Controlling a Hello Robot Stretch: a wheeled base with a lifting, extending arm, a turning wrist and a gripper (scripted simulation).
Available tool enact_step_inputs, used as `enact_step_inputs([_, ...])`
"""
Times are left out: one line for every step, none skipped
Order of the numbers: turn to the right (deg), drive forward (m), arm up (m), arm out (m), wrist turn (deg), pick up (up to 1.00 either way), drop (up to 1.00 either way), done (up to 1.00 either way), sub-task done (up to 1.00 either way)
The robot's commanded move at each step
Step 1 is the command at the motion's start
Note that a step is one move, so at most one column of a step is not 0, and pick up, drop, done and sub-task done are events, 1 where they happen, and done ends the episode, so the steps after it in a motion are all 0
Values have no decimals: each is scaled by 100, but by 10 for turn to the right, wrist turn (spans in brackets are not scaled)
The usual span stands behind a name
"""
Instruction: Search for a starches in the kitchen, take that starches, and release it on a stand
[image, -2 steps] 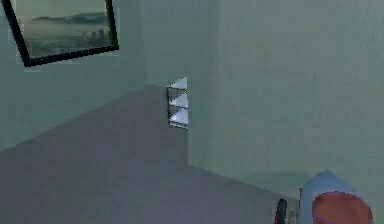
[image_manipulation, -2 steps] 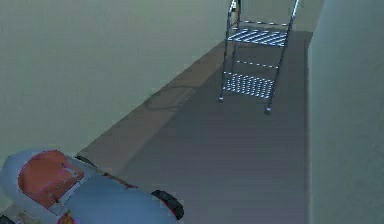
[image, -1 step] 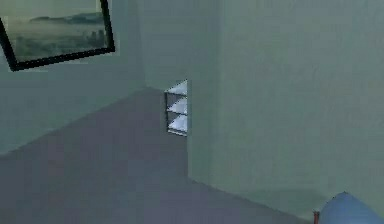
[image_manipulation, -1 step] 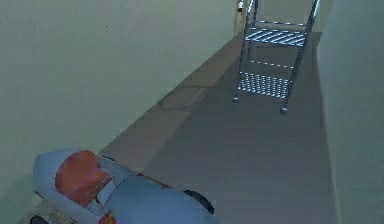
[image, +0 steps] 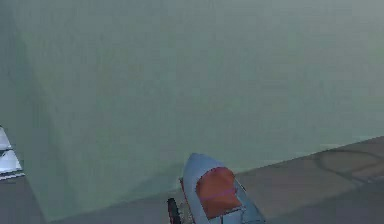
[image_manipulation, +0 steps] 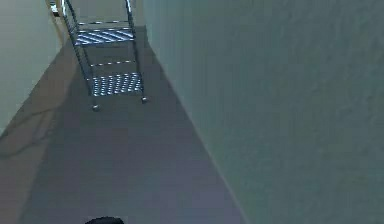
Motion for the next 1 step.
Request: enact_step_inputs([450, 0, 0, 0, 0, 0, 0, 0, 0])
